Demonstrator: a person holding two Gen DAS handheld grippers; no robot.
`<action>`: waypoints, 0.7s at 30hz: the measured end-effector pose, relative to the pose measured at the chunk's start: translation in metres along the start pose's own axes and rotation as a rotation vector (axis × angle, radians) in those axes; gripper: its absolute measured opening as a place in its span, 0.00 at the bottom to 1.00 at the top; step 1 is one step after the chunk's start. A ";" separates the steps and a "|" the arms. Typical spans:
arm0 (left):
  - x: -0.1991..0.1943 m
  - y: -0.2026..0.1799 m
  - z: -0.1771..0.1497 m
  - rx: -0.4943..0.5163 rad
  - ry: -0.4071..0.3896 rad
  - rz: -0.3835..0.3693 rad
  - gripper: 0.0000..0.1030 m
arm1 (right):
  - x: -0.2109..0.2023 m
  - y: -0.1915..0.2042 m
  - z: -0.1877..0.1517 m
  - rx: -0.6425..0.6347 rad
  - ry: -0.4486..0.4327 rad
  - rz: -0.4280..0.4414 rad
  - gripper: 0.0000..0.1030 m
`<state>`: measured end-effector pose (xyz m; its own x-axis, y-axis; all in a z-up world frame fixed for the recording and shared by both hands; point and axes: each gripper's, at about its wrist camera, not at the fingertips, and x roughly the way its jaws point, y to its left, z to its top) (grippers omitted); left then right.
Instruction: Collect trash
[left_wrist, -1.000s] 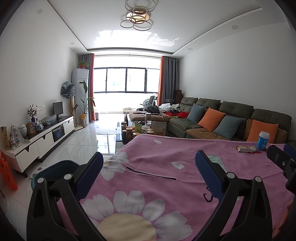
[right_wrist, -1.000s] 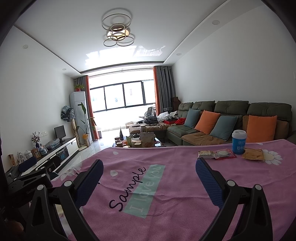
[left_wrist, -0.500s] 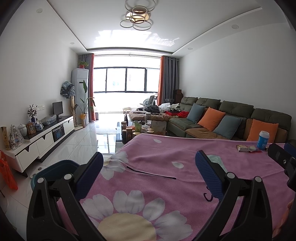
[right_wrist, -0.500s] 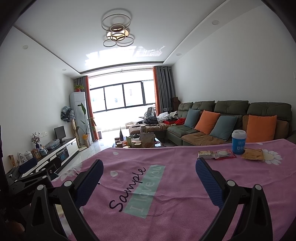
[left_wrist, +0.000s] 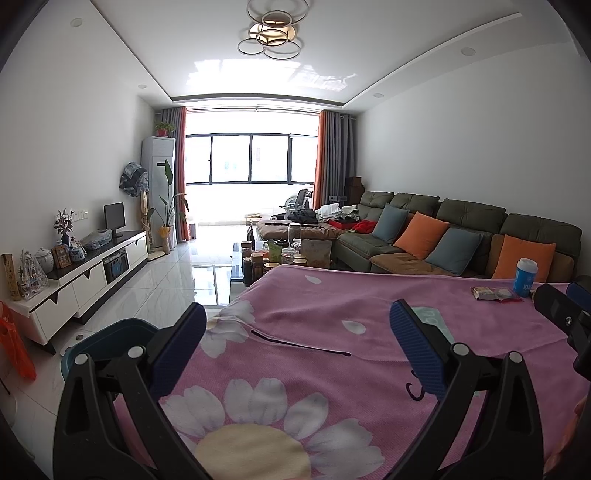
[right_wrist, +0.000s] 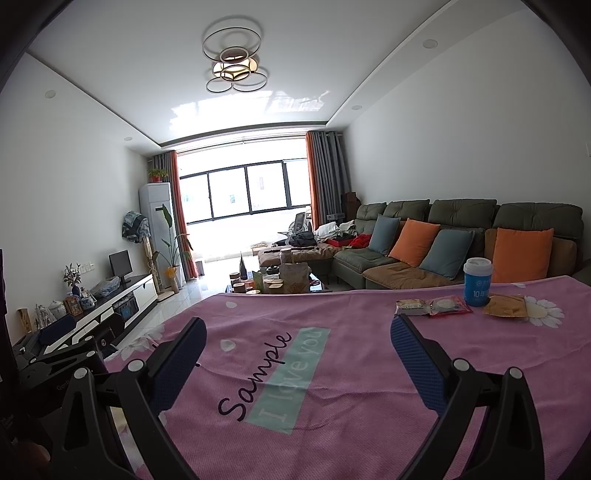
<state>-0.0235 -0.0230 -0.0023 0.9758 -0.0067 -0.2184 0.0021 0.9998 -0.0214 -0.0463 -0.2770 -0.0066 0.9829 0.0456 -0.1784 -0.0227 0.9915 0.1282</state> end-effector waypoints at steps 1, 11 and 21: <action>0.000 0.000 0.000 0.000 0.001 -0.001 0.95 | 0.000 0.000 0.000 0.001 -0.001 -0.001 0.94; 0.000 0.000 0.000 0.000 0.001 -0.001 0.95 | -0.001 0.002 0.000 -0.001 -0.002 0.000 0.94; 0.002 0.000 -0.001 0.003 0.005 -0.002 0.95 | -0.001 0.003 0.000 0.001 -0.002 0.001 0.94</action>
<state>-0.0220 -0.0230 -0.0036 0.9747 -0.0090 -0.2233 0.0048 0.9998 -0.0192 -0.0475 -0.2741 -0.0058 0.9832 0.0467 -0.1767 -0.0238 0.9913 0.1294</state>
